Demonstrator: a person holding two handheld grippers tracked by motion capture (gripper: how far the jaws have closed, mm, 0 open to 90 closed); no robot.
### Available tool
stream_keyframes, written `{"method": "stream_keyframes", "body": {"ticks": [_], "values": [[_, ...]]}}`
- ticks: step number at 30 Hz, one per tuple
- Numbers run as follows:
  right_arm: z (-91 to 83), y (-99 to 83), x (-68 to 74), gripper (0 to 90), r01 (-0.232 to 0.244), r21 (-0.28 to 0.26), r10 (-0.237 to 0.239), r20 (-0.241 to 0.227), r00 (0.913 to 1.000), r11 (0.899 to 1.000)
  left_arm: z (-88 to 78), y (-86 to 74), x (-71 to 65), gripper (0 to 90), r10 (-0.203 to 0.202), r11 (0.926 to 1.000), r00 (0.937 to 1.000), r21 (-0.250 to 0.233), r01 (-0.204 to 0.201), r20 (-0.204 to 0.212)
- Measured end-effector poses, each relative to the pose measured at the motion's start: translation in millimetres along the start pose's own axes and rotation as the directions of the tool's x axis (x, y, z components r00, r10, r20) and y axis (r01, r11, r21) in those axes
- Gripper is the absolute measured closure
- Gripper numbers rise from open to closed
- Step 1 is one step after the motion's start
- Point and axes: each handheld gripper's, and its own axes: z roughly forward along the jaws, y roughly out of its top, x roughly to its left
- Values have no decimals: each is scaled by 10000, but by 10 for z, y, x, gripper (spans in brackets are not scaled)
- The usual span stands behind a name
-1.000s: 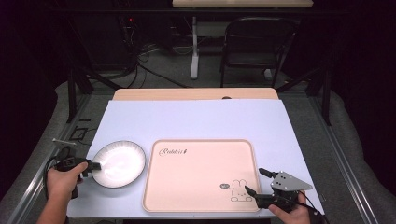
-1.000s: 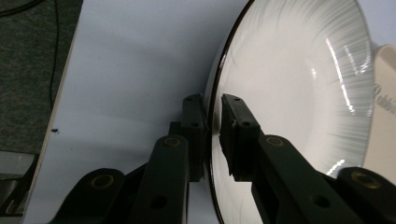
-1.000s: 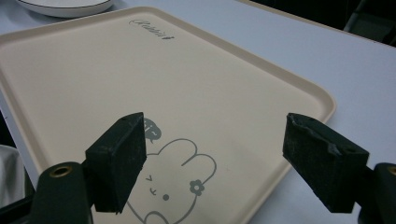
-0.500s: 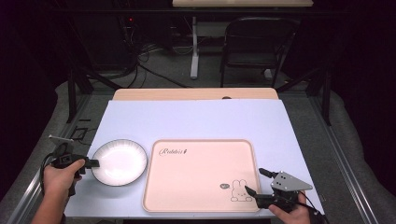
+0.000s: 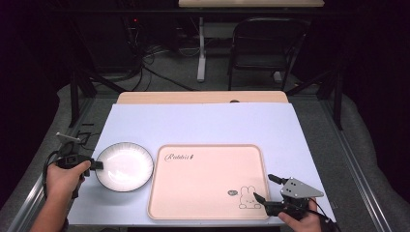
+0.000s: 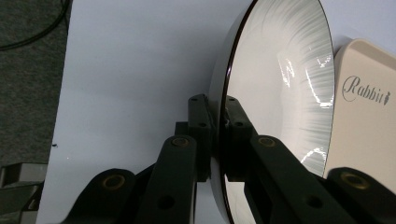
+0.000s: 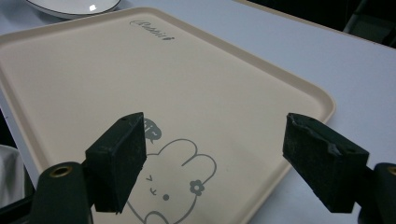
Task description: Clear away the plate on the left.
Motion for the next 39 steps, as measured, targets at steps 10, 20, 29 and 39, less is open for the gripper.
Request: {"method": "stream_keyframes", "body": {"ticks": [10,20,29,39], "values": [[-2,0,2,208,1,-3,-1,11,10000,10000,-105,51,-243,835,846,9962,9949,-173,-856,-547],[-1,0,0,208,-5,-3,5,8,10000,10000,-247,100,-424,833,1379,9895,9869,-328,-1410,-839],[-1,0,0,208,-8,-1,8,7,10000,10000,-430,147,-556,831,1622,9841,9821,-574,-1681,-960],[0,0,-1,208,-9,9,9,9,10000,10000,-474,151,-633,829,1833,9800,9791,-616,-1890,-883]]}}
